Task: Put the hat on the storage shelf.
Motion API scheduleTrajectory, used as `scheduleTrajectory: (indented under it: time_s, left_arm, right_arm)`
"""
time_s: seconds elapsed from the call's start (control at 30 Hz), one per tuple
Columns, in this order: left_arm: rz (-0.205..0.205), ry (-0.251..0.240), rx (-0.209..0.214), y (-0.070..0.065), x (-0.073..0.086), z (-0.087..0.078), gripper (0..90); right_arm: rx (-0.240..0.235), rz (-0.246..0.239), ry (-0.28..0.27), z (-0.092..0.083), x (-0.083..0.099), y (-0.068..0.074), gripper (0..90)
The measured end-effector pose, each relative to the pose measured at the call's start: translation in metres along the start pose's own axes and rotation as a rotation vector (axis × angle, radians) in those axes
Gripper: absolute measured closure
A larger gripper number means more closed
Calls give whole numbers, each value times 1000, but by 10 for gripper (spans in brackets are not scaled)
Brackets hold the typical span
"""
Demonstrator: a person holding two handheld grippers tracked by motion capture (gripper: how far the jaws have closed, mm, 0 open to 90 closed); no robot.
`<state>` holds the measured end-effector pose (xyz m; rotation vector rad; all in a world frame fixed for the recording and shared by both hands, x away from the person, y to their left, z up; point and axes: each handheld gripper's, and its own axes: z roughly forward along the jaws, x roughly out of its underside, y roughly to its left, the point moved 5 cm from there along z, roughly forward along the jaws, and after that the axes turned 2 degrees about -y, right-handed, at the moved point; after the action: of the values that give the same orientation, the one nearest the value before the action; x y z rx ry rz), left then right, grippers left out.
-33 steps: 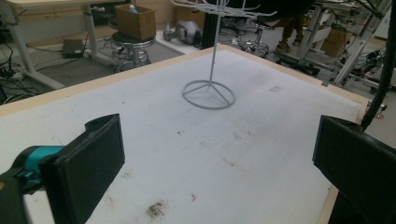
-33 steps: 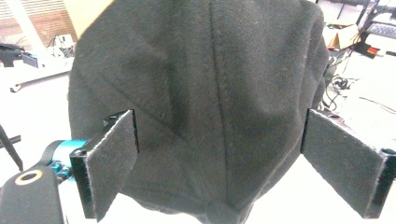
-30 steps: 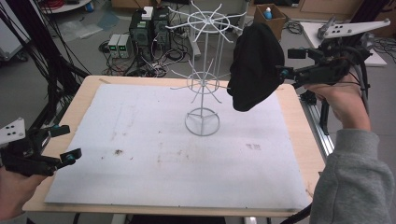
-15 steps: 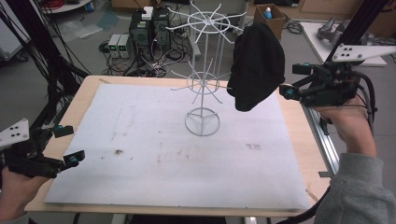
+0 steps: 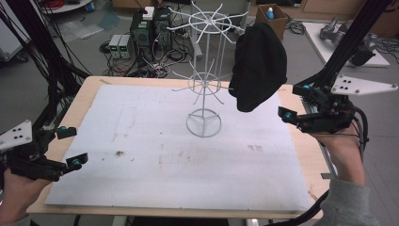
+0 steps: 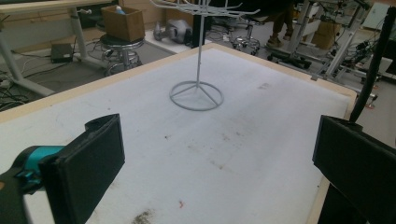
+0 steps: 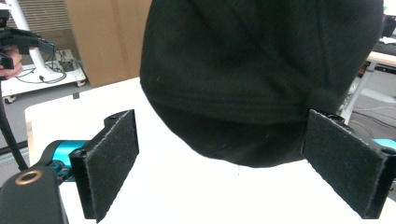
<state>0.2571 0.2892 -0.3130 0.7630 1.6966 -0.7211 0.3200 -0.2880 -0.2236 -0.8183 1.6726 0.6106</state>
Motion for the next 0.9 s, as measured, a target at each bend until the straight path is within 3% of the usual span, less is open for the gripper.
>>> scheduleTrajectory:
  time_s: [0.3, 0.9]
  left_arm:
    - [8, -5, 9, -2, -3, 2, 25]
    - [20, 1, 18, -6, -6, 4, 25]
  right_arm:
    - [9, 22, -6, 2, 28, 9, 106]
    - [111, 119, -27, 0, 89, -4, 106]
